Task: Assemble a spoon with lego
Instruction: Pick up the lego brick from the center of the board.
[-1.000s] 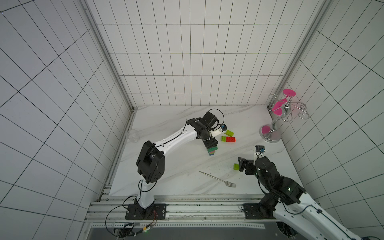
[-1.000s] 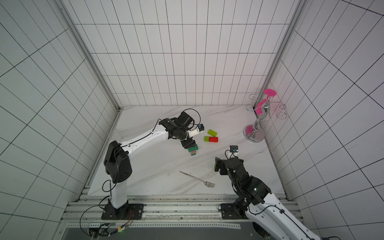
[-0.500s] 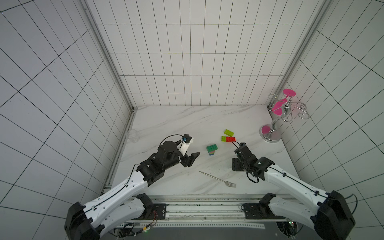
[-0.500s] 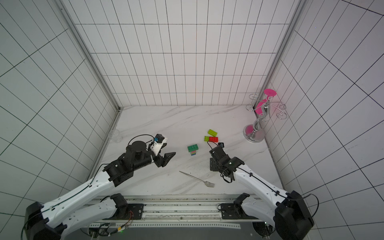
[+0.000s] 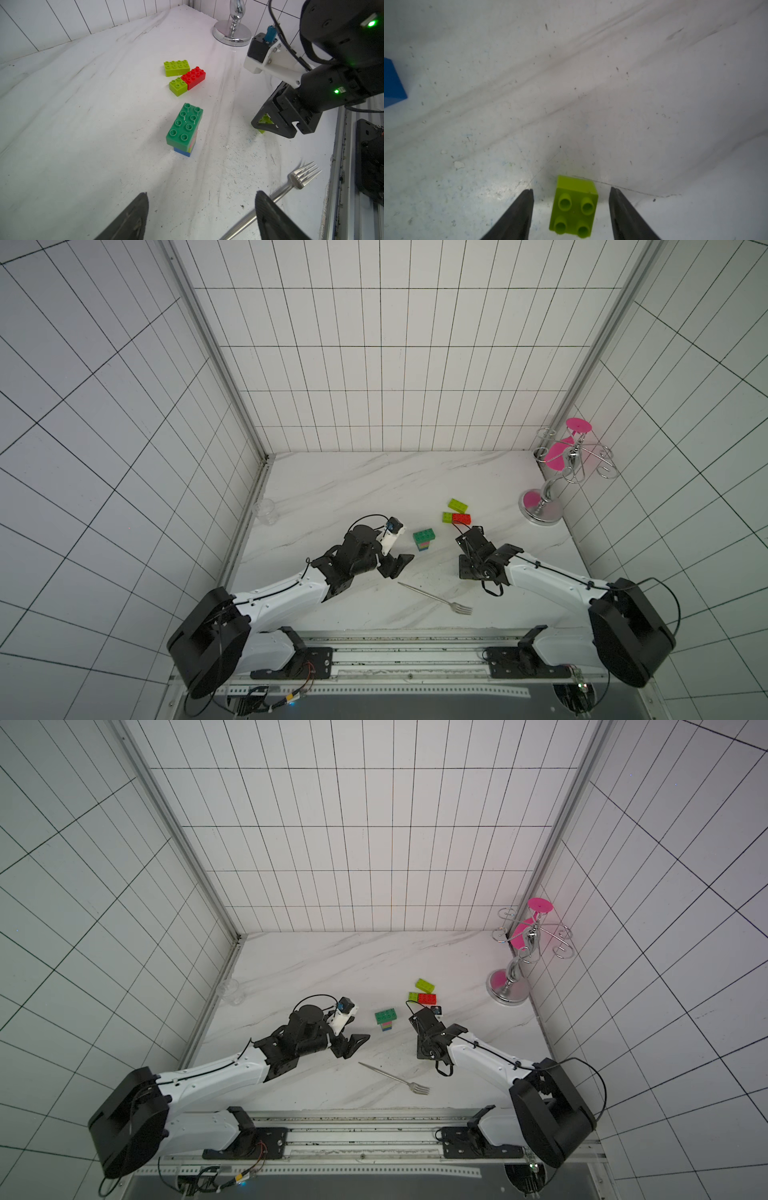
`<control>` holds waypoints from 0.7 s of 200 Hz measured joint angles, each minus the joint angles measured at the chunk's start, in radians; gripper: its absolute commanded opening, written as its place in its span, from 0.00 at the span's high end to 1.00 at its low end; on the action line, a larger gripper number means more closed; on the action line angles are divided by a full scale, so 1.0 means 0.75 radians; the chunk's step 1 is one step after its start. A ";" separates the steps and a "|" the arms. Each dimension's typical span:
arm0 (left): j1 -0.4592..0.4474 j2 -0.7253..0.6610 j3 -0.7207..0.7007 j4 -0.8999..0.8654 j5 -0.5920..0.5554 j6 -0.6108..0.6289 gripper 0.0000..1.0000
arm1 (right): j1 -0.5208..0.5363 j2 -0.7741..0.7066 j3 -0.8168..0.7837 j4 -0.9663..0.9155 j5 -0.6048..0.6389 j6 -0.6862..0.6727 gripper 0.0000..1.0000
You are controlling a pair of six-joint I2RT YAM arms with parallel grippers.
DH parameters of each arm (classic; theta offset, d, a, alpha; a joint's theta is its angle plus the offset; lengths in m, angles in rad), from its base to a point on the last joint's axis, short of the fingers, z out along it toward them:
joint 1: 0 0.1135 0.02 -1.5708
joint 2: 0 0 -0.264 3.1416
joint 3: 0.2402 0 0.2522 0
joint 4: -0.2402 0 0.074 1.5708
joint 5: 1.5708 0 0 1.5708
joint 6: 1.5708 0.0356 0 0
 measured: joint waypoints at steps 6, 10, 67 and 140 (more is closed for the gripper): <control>-0.001 0.016 0.000 0.021 0.018 0.013 0.23 | -0.004 0.013 0.000 0.005 -0.004 0.004 0.47; -0.002 0.031 0.000 0.040 0.033 0.026 0.24 | -0.006 0.020 0.000 0.011 -0.005 0.011 0.48; 0.005 0.303 -0.003 0.300 0.211 0.138 0.38 | -0.025 0.043 -0.002 0.065 -0.081 0.067 0.71; 0.194 0.529 -0.028 0.741 0.293 -0.181 0.43 | -0.100 -0.239 0.001 0.036 -0.188 0.072 0.74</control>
